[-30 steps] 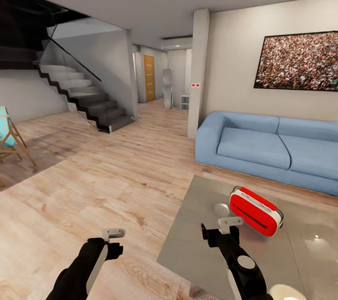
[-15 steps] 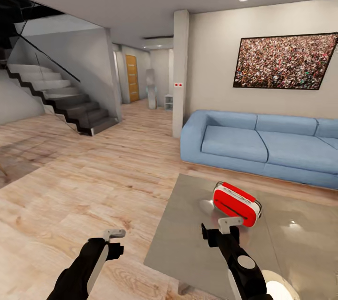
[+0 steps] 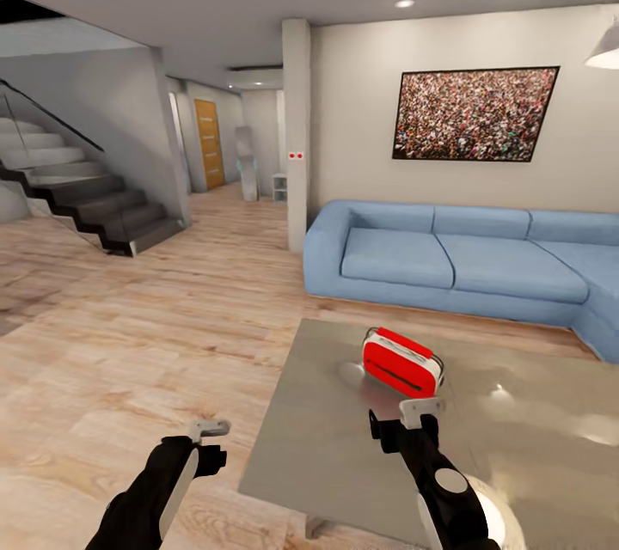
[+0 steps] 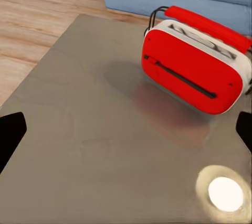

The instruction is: Turn on the radio receiver that's on the table in the living room.

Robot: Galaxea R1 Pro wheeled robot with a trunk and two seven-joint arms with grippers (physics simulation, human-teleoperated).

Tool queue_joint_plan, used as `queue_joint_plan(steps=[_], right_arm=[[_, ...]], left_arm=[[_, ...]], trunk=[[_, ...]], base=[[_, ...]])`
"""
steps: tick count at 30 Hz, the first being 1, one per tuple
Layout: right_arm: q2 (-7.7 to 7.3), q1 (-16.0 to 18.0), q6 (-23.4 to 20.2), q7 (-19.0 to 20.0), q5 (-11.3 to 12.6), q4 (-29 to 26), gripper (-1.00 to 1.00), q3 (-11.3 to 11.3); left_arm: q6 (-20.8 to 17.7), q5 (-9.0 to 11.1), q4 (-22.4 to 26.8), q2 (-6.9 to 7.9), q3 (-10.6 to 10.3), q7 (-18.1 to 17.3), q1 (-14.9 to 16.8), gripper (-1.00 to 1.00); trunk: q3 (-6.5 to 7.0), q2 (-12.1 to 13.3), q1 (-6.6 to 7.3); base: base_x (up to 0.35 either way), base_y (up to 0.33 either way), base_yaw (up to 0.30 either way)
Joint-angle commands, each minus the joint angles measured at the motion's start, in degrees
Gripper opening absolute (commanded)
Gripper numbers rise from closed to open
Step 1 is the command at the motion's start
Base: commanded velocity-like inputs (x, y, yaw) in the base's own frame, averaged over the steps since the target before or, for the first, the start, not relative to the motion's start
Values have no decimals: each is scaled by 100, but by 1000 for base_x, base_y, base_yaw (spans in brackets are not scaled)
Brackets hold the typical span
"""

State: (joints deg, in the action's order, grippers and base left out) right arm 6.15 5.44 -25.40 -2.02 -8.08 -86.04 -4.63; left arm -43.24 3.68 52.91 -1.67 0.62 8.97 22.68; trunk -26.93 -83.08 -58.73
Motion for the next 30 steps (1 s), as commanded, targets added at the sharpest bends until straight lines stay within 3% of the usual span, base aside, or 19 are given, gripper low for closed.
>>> queue_joint_plan(steps=[1,30], right_arm=[[0,0,0,0,-1,0,100,1],[0,1,0,0,-1,0,100,2]], left_arm=[[0,1,0,0,0,0,0,100],[0,1,0,0,0,0,0,100]], trunk=[[0,0,0],[0,0,0]], base=[[0,0,-235],[0,0,-235]])
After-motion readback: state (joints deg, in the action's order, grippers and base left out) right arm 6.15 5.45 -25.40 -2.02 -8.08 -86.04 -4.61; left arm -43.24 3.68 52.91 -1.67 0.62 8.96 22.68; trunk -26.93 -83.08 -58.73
